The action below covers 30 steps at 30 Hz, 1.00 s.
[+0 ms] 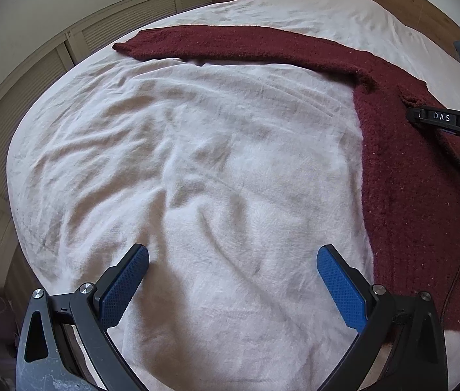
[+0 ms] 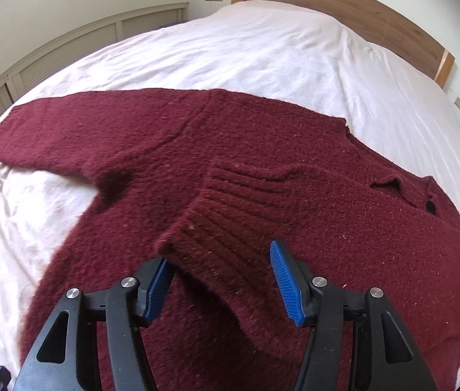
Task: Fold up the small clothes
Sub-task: 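Withdraw the open right gripper up from the folded sleeve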
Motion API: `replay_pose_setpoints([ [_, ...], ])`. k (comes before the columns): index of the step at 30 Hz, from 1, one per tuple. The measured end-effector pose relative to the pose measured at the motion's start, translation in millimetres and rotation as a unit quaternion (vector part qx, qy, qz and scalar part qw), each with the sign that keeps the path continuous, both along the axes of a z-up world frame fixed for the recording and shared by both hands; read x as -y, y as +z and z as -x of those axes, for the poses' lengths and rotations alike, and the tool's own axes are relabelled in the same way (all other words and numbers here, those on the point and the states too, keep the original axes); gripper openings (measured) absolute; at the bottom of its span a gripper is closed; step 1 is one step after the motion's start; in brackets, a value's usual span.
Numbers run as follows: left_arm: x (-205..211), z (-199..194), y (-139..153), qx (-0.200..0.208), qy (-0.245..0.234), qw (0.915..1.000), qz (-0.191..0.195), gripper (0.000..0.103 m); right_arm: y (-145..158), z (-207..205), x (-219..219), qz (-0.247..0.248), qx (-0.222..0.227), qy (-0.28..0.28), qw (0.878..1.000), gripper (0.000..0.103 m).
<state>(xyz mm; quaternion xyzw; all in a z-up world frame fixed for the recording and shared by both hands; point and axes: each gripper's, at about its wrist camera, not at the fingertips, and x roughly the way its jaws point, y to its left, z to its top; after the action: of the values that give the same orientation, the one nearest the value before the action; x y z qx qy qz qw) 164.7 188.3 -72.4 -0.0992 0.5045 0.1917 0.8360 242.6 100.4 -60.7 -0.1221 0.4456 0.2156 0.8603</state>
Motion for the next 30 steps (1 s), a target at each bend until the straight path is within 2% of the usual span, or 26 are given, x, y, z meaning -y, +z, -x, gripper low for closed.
replay_pose_setpoints([
  [7,5.1,0.4,6.5,0.01,-0.003,0.9999,-0.008,0.102,20.9,7.7,8.8,-0.004,0.022,0.0,1.0,0.066],
  [12,4.0,0.2,5.4,0.013,-0.003,0.9999,-0.001,0.102,30.3,4.1,31.8,0.009,0.038,-0.033,0.999,0.068],
  [22,-12.8,6.1,2.6,0.022,0.005,0.9997,0.012,0.102,12.1,-14.7,68.7,0.036,0.01,-0.112,0.993,0.071],
  [25,-17.6,6.7,2.1,0.023,0.008,0.9996,0.015,0.102,2.9,-14.3,66.5,0.04,-0.008,-0.111,0.993,0.071],
  [30,-23.7,9.0,2.2,0.026,0.012,0.9995,0.016,0.102,-0.6,-3.5,43.9,0.045,-0.007,-0.083,0.995,0.071],
])
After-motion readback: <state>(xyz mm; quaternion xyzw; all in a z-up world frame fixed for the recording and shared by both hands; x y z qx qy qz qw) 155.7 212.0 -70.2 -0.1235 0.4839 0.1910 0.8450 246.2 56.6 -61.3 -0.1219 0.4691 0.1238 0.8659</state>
